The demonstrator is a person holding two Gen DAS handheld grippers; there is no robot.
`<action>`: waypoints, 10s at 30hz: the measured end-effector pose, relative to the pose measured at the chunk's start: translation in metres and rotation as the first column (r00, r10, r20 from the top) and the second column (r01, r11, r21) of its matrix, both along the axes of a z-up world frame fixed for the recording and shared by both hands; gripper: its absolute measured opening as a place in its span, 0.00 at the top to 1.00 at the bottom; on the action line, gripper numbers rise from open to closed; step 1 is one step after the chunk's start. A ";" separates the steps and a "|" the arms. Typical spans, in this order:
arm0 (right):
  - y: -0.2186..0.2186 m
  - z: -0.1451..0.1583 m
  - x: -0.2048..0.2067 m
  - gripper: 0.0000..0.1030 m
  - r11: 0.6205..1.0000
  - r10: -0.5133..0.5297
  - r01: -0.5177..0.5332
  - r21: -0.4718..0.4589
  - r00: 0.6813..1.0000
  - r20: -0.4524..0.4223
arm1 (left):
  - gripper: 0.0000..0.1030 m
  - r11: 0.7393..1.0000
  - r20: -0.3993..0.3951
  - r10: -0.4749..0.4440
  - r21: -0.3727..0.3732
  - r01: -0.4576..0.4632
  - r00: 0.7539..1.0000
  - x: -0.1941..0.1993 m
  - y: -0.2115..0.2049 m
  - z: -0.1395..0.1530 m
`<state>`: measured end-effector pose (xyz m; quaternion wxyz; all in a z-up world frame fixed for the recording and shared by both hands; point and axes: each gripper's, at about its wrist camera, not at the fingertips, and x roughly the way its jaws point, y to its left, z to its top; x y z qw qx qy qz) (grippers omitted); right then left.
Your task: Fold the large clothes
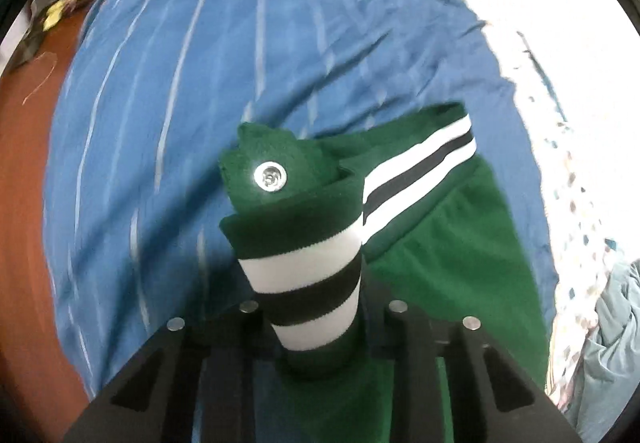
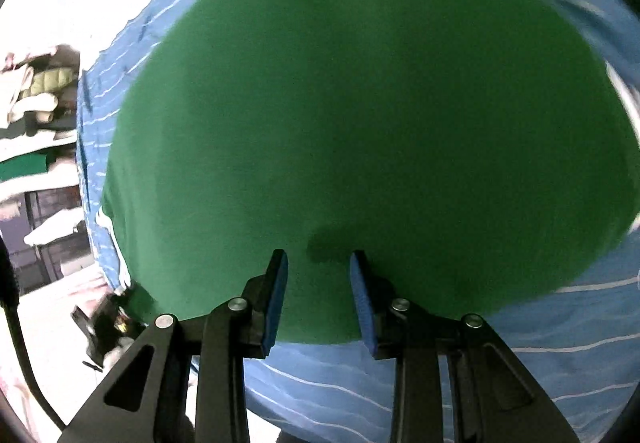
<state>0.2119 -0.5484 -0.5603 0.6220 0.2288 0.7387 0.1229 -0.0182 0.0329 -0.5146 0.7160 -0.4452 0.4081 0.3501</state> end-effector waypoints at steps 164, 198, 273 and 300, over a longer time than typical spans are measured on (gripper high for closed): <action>-0.030 0.100 -0.130 0.84 0.963 -0.271 0.270 0.021 0.960 0.072 | 0.00 0.445 -0.429 -0.737 0.273 0.853 0.522 0.160 -0.180 0.093; 0.029 0.059 0.032 0.23 0.993 -0.089 0.098 -0.069 0.988 0.125 | 0.00 0.561 -0.320 -0.753 0.145 0.815 0.575 0.167 -0.153 0.101; 0.313 0.039 0.265 0.40 0.829 -0.327 0.266 0.491 0.944 0.040 | 0.29 0.249 0.249 -0.936 -0.030 0.968 0.248 0.362 -0.102 0.102; 0.379 0.007 0.686 0.14 0.982 -0.140 0.127 0.137 0.987 0.083 | 0.25 0.283 -0.007 -0.959 0.050 0.958 0.283 0.621 -0.060 0.034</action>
